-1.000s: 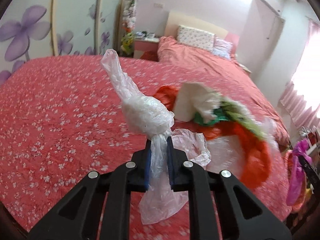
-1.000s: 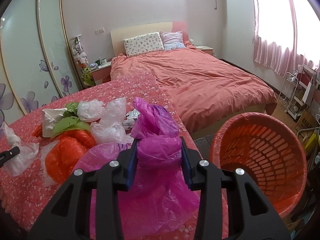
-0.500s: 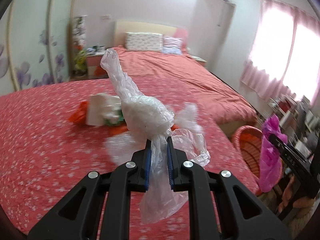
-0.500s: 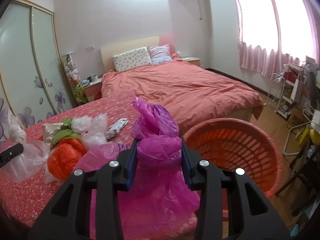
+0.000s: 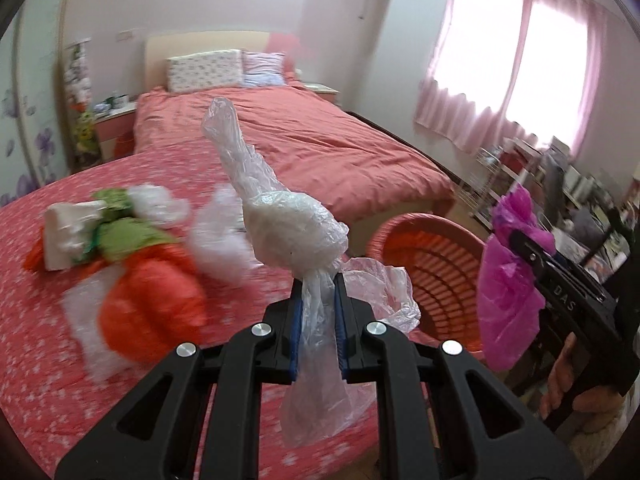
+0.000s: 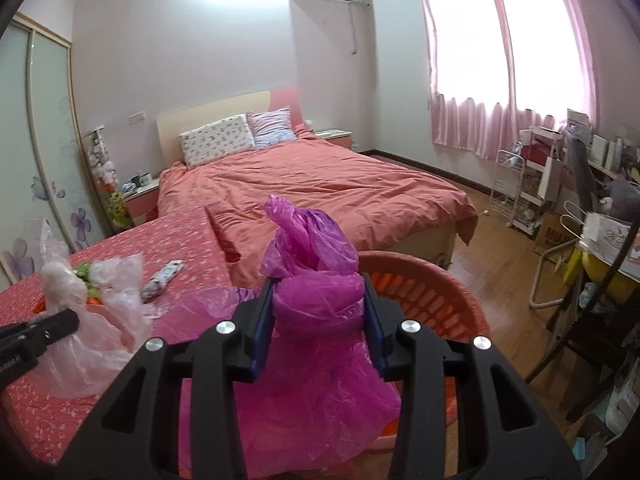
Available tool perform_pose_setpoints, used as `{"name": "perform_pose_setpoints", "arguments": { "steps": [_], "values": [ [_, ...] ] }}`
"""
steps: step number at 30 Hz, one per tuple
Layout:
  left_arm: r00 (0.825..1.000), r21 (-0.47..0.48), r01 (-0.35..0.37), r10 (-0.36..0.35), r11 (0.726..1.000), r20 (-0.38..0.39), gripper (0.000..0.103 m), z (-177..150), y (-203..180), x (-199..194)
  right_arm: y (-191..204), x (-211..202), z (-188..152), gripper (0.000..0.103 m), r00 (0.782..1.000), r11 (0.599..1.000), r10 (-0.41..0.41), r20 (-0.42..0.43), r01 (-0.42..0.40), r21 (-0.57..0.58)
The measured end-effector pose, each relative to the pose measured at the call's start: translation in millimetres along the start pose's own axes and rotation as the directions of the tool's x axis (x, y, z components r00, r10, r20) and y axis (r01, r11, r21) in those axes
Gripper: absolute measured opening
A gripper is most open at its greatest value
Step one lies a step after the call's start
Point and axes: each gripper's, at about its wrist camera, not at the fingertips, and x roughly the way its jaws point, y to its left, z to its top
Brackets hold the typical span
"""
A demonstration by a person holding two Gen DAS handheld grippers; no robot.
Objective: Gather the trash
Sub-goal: 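Carry the pink bag and clear bag over the orange basket with both tools, then open both tools to drop the bags into the basket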
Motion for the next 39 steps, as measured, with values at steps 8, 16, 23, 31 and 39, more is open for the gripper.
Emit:
{"name": "perform_pose_setpoints", "arguments": {
  "steps": [8, 16, 23, 31, 39],
  "values": [
    [0.996, 0.068, 0.076, -0.073, 0.995, -0.043, 0.014, 5, -39, 34, -31, 18, -2, 0.04, 0.999, 0.998, -0.053, -0.012, 0.053, 0.02],
    [0.989, 0.121, 0.131, -0.122, 0.984, -0.081, 0.014, 10, -65, 55, -60, 37, 0, 0.04, 0.995, 0.995, -0.095, -0.019, 0.096, 0.037],
    [0.98, 0.166, 0.171, -0.151, 0.971, -0.126, 0.014, 12, -87, 82, -81, 53, 3, 0.041, 0.992, 0.991, -0.123, -0.023, 0.124, 0.054],
    [0.971, 0.183, 0.191, -0.157, 0.964, -0.182, 0.015, 10, -99, 105, -94, 73, 3, 0.046, 0.991, 0.989, -0.124, -0.041, 0.127, 0.079],
    [0.968, 0.152, 0.172, -0.139, 0.973, -0.21, 0.038, 8, -90, 109, -95, 84, 0, 0.057, 0.993, 0.99, -0.104, -0.06, 0.11, 0.091]
  ]
}}
